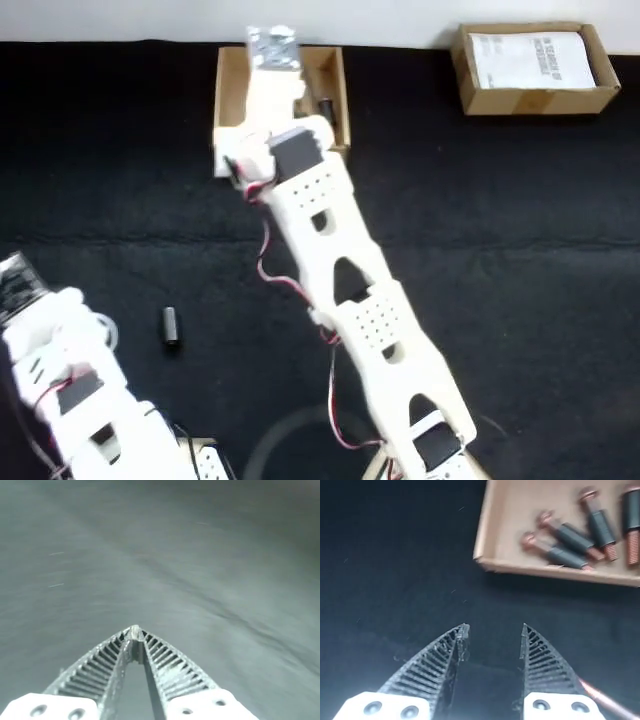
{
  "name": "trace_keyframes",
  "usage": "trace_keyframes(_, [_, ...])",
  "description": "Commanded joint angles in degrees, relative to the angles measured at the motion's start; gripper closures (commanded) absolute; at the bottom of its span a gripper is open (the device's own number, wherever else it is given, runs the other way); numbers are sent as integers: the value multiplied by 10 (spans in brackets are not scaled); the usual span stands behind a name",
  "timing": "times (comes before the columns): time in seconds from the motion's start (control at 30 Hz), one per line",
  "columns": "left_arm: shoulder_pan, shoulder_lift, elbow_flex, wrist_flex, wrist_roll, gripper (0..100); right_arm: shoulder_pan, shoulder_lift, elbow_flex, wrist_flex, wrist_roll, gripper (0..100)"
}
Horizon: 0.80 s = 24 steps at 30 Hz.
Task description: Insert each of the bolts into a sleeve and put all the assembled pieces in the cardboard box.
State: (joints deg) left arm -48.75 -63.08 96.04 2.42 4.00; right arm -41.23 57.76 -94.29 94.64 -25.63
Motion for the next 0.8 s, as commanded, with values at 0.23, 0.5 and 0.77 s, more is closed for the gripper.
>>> trace_keyframes(0.23, [-246,-9,8,-14,-133,976,-148,93,-67,29,-12,853])
trace_keyframes(0.5, [-318,-7,8,-11,-145,976,-195,143,-67,27,-64,853])
trace_keyframes(0.77, [-327,-9,8,59,-143,977,-248,142,-65,29,-64,853])
